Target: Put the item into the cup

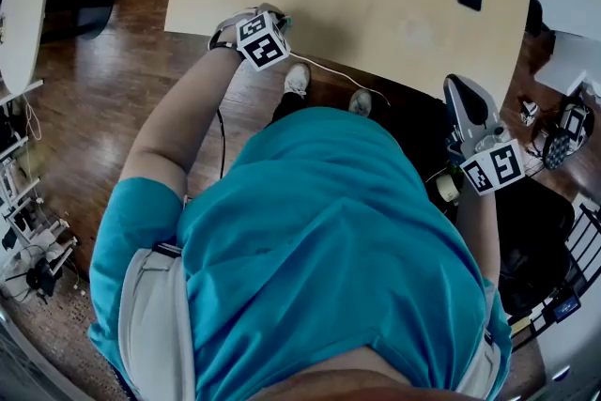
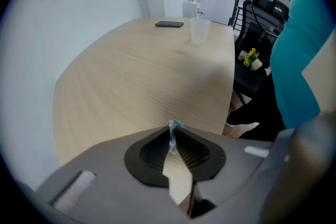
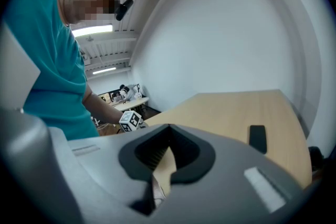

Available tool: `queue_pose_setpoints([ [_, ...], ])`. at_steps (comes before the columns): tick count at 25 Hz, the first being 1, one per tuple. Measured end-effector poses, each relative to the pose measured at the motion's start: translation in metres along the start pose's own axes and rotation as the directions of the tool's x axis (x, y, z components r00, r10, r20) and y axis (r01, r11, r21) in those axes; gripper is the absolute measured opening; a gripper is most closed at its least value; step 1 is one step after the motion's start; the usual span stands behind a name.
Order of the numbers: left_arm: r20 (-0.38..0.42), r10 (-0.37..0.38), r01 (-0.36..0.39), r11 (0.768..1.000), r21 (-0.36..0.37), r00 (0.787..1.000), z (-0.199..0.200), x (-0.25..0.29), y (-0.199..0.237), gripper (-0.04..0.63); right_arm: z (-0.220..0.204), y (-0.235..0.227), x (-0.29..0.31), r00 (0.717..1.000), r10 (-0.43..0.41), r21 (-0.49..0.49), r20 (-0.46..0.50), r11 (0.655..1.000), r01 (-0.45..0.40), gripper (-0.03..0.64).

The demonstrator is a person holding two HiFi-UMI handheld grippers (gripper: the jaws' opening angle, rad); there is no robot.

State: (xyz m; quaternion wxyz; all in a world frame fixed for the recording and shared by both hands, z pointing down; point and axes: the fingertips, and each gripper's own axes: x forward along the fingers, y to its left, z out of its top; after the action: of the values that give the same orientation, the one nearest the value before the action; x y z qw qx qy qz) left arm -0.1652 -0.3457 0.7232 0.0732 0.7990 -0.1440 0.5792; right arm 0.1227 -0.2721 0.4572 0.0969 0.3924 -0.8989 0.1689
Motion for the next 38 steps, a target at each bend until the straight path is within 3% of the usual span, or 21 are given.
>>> queue_pose_setpoints([
  [7,0.049,-0.004,0.005,1.000,-0.023,0.999,0.016,-0.012,0.001,0.021,-0.004,-0.001,-0.005,1.000,-0.010,0.007,0.007,1.000,0.010,0.002],
  [16,0.209,0.057,-0.058,0.998,-0.002,0.976,0.096,-0.074,0.013,0.021,-0.002,-0.009,-0.014,0.999,-0.036,0.004,0.040,0.999,0.036,0.002],
  [27,0.314,0.000,-0.054,0.985,0.164,0.949,0.216,-0.094,-0.024,0.021,0.006,-0.039,-0.027,0.991,-0.067,-0.011,0.112,0.998,0.069,0.002],
  [38,0.275,-0.089,-0.008,0.944,0.331,0.957,0.287,-0.067,-0.077,0.021,-0.007,-0.061,-0.066,0.981,-0.124,0.026,0.152,0.992,0.122,0.002],
])
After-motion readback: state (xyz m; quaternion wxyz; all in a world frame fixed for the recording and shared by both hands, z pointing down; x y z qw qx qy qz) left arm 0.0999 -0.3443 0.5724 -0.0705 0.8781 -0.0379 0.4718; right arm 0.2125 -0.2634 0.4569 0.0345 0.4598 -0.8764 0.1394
